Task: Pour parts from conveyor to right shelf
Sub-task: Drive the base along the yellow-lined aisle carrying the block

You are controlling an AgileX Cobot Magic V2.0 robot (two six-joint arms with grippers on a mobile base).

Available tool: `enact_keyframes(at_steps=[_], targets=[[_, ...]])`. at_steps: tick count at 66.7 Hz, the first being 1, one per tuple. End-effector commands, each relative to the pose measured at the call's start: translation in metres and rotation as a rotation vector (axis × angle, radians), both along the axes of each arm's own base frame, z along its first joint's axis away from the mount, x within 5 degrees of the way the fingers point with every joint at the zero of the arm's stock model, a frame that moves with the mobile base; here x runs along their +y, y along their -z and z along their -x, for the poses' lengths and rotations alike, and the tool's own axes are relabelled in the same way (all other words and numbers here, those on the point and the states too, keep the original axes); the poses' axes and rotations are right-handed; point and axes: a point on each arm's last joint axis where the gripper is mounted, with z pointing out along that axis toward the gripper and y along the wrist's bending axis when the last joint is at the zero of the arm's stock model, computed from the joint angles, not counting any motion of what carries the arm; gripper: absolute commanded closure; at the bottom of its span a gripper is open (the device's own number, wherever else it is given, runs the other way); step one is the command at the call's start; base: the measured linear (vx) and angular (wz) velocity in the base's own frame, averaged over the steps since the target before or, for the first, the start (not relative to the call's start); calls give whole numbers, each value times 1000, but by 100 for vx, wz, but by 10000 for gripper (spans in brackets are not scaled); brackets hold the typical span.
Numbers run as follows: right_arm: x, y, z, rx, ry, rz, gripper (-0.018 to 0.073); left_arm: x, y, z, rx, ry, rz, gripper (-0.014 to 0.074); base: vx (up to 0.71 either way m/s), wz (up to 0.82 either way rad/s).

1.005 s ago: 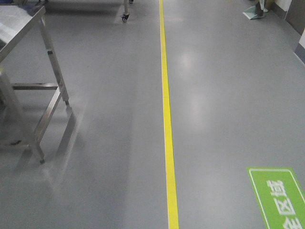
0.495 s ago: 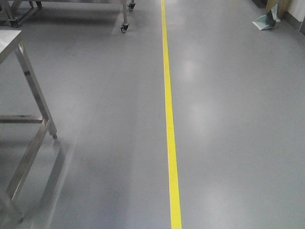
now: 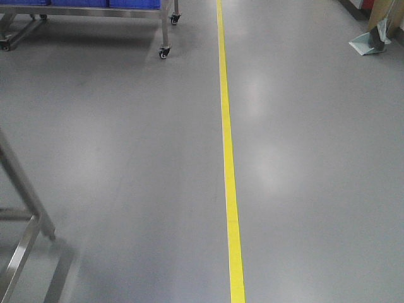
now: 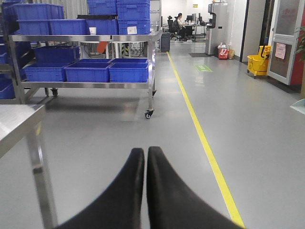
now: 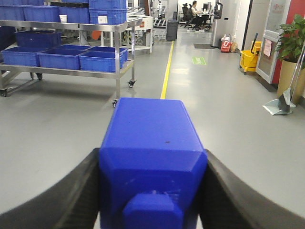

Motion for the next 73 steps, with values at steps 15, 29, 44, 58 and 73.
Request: enact_keyframes(at_steps=[15, 29, 44, 58, 73], targets=[[-1, -16, 0, -99, 8, -1, 561, -1, -13, 2, -98, 8, 12, 603, 82, -8], [-1, -15, 0, -98, 7, -1, 561, -1, -13, 2, -98, 8, 12, 603, 81, -12], [-1, -15, 0, -98, 7, -2, 561, -1, -13, 2, -98, 8, 12, 603, 79, -10], [-1, -15, 0, -98, 7, -2, 561, -1, -13, 2, -98, 8, 12, 603, 81, 2], [-1, -15, 0, -98, 7, -2, 561, -1, -13, 2, -98, 8, 12, 603, 80, 6]])
